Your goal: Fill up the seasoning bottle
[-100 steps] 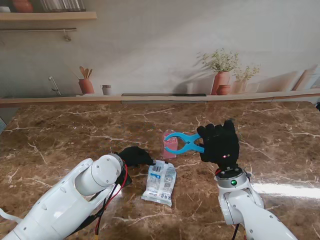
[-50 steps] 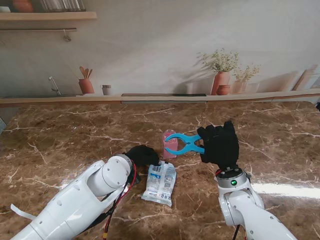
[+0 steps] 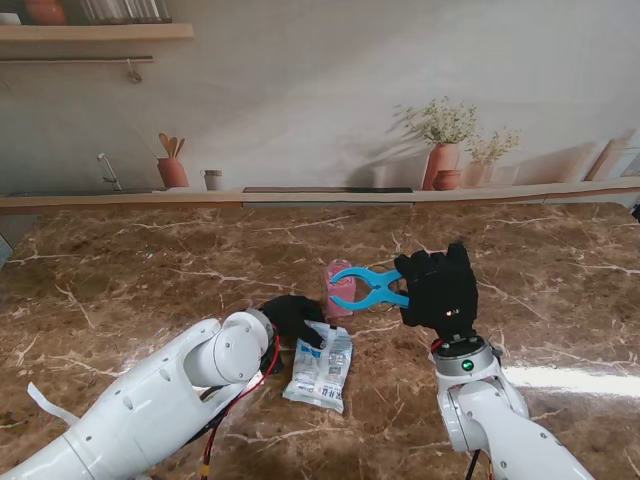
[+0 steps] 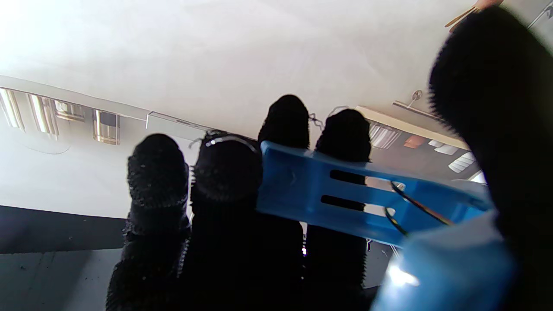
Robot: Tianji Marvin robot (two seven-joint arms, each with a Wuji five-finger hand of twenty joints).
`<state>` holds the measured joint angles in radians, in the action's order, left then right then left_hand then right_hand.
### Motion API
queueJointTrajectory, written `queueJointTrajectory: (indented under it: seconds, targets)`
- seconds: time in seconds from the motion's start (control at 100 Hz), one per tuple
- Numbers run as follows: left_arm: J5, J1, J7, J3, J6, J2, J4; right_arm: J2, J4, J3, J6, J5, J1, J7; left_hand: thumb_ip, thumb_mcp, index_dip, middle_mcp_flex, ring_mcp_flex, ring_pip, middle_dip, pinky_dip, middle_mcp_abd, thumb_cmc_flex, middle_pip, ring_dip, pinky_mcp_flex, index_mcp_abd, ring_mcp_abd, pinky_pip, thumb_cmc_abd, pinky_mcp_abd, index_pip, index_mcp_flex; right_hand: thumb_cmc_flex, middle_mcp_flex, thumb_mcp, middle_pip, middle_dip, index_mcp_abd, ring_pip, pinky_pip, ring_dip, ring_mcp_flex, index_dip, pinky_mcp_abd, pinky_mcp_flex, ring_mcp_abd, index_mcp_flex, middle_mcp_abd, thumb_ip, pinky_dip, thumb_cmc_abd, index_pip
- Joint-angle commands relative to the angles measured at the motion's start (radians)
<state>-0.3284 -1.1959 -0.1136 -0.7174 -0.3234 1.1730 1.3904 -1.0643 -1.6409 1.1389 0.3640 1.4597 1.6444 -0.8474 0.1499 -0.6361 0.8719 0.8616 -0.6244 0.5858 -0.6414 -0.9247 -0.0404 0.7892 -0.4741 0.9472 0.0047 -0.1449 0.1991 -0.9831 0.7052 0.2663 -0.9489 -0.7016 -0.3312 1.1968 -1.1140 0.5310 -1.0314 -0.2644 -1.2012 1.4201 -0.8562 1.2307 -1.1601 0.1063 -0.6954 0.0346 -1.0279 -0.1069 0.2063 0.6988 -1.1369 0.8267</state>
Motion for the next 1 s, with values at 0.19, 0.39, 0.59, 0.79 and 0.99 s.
queueJointTrajectory:
  seconds: [0.19, 0.39, 0.59, 0.79, 0.99]
  targets:
    - [-0.019, 0.007, 0.050, 0.030, 0.063, 0.015, -0.051, -0.001, 0.008, -0.001, 0.001, -0.007, 0.002, 0.004, 0.032, -0.039, -0.232, 0.221, -0.137, 0.149, -0.405, -0.042, 0.048, 0.087, 0.040, 0.099, 0.074, 0.009, 0.042, -0.129, 0.026, 0.005, 0.132, -0.029, -0.106, 0.202, -0.060, 0.567, -0.091, -0.139, 0.013, -0.005, -0.026, 0.009, -0.163, 0.011, 0.012, 0.072, -0.177, -0.119, -0.035, 0.031, 0.124, 0.357]
    - [-0.016, 0.021, 0.006, 0.044, 0.085, 0.003, -0.050, -0.002, 0.016, 0.002, 0.001, -0.012, 0.001, -0.006, 0.034, -0.029, -0.456, 0.164, -0.084, 0.161, -0.534, -0.035, 0.082, 0.050, -0.081, 0.169, 0.047, 0.016, 0.048, -0.116, 0.020, -0.017, 0.236, -0.124, -0.106, 0.199, -0.057, 0.566, -0.090, -0.139, 0.016, -0.008, -0.026, 0.006, -0.167, 0.010, 0.014, 0.072, -0.175, -0.119, -0.035, 0.032, 0.127, 0.357]
    - [-0.070, 0.035, 0.023, 0.074, 0.113, 0.002, -0.070, -0.003, 0.019, 0.003, 0.001, -0.017, 0.002, -0.010, 0.033, -0.037, -0.106, 0.157, -0.076, 0.126, -0.498, -0.046, 0.085, 0.092, 0.019, 0.135, 0.060, -0.098, 0.038, -0.129, 0.010, -0.008, -0.042, -0.028, -0.106, 0.198, -0.056, 0.566, -0.089, -0.138, 0.018, -0.008, -0.026, 0.005, -0.170, 0.010, 0.014, 0.072, -0.174, -0.119, -0.036, 0.033, 0.132, 0.356]
    - [-0.117, 0.032, 0.076, 0.077, 0.209, 0.004, -0.100, -0.004, 0.020, 0.003, -0.006, -0.023, 0.002, -0.014, 0.033, -0.074, 0.128, 0.186, -0.177, 0.107, -0.445, -0.051, 0.102, 0.100, 0.067, 0.053, 0.152, -0.123, 0.017, -0.178, 0.010, 0.003, -0.125, -0.028, -0.106, 0.197, -0.055, 0.565, -0.088, -0.138, 0.019, -0.010, -0.025, 0.005, -0.172, 0.010, 0.015, 0.073, -0.174, -0.119, -0.036, 0.034, 0.132, 0.356]
    - [-0.121, 0.004, 0.145, 0.041, 0.297, 0.012, -0.113, -0.006, 0.020, 0.003, -0.009, -0.030, 0.002, -0.014, 0.009, -0.094, 0.130, 0.158, -0.181, 0.173, -0.472, -0.057, 0.079, 0.112, 0.043, 0.098, 0.145, -0.099, 0.035, -0.193, 0.006, 0.034, -0.099, -0.031, -0.105, 0.197, -0.056, 0.565, -0.088, -0.138, 0.019, -0.010, -0.025, 0.005, -0.173, 0.010, 0.015, 0.073, -0.174, -0.119, -0.036, 0.034, 0.131, 0.355]
